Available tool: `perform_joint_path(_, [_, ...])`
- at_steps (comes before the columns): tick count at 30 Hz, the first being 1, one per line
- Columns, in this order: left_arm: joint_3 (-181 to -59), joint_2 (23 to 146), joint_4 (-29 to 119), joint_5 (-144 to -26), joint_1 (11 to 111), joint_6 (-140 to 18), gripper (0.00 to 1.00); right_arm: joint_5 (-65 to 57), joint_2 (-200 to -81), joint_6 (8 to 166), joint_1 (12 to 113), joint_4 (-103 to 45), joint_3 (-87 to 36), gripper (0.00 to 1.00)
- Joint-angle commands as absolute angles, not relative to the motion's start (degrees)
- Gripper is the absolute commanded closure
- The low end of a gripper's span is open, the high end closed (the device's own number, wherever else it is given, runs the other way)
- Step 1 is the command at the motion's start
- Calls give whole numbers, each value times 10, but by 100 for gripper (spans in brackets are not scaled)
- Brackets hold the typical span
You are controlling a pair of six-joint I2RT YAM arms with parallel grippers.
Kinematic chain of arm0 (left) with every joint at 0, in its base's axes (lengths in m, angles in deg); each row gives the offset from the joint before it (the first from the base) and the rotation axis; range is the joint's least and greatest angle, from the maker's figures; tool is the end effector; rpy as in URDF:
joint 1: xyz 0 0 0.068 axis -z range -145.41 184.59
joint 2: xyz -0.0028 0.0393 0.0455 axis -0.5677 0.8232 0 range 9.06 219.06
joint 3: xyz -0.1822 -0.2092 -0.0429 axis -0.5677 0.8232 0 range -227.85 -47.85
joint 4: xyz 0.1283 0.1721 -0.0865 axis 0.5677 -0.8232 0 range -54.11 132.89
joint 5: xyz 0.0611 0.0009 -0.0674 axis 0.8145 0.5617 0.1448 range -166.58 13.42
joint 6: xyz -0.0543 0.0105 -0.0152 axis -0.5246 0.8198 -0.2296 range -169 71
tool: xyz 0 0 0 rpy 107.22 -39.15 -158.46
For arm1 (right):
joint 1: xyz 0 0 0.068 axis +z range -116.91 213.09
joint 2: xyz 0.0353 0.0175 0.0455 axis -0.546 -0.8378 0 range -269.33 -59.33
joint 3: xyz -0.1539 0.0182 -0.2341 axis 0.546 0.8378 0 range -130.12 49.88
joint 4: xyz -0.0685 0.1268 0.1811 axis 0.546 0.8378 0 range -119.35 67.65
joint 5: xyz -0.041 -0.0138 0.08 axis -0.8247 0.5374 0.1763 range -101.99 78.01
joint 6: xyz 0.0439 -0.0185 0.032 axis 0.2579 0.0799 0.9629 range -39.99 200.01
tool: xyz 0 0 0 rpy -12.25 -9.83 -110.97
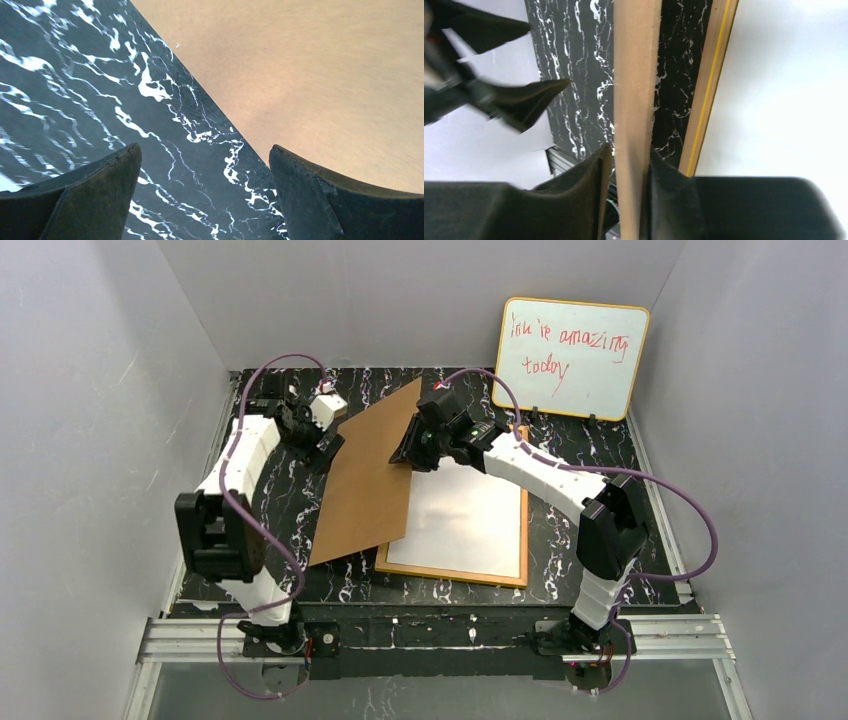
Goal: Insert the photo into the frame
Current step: Pick up the photo frame item at the center of the board.
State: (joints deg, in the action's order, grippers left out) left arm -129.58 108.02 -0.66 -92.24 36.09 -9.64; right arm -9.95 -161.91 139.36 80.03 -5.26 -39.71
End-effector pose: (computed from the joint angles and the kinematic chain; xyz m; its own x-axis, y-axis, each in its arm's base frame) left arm 0.3380 -0.0198 0.2779 -0.5750 0.6259 -0.5269 0.6746 0.7271 0.1276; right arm 0.2662 0.2871 0.3206 -0.8548 0.3446 -0.3881 -0.0277 0.7164 0.6972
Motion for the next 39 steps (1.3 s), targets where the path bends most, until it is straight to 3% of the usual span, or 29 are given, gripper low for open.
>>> perform_joint_path(1, [-1278,995,-68,-988,365,-21,2,-115,-1588,1386,798,-57,-396,72])
perform_joint_path(4, [-1245,934,-96,-1025,368,11,2,-110,-1589,1392,798,-63,-390,93])
perform_joint_path(7, [-1196,850,-129,-1069,373,73,2,-106,-1605,1404,797,-47,-408,99])
perform_joint_path(12, [-1135,698,-166,-1130,378,197,2,-91,-1621,1460,789,-42,-456,99])
perform_joint_path(19, [-1068,534,-177,-1122,379,327,2,-21,-1623,1595,766,-121,-459,99])
perform_joint_path(28, [-1057,499,-155,-1131,379,346,4,42,-1578,1664,745,-211,-379,99])
perform_joint_path(39, [-1015,475,-50,-1101,378,277,17,110,-1551,1755,743,-346,-284,99])
